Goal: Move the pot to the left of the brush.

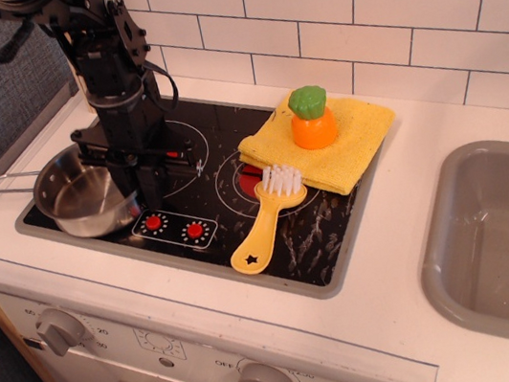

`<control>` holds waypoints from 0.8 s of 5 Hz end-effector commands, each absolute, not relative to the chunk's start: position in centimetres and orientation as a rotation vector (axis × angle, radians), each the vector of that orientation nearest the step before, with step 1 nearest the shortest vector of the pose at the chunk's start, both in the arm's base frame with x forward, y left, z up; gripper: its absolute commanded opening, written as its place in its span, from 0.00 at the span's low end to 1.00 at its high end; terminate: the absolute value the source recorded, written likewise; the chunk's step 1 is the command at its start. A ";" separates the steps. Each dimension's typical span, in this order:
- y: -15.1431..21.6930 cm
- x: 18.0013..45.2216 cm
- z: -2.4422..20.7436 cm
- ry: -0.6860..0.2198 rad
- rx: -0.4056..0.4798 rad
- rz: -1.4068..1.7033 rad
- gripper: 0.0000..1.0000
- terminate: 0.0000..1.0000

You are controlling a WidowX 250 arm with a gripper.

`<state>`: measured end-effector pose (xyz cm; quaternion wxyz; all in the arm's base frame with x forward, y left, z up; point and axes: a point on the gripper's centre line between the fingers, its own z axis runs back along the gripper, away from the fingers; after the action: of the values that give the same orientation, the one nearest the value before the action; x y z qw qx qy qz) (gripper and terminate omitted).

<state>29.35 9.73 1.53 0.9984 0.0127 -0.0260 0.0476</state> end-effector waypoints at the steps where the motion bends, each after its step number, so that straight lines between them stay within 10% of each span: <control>1: 8.6 28.9 6.6 -0.204 0.042 0.052 1.00 0.00; 4: 8.4 28.7 8.0 -0.203 0.000 0.035 1.00 0.00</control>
<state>28.32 7.82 6.67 0.9968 -0.0071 -0.0786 0.0146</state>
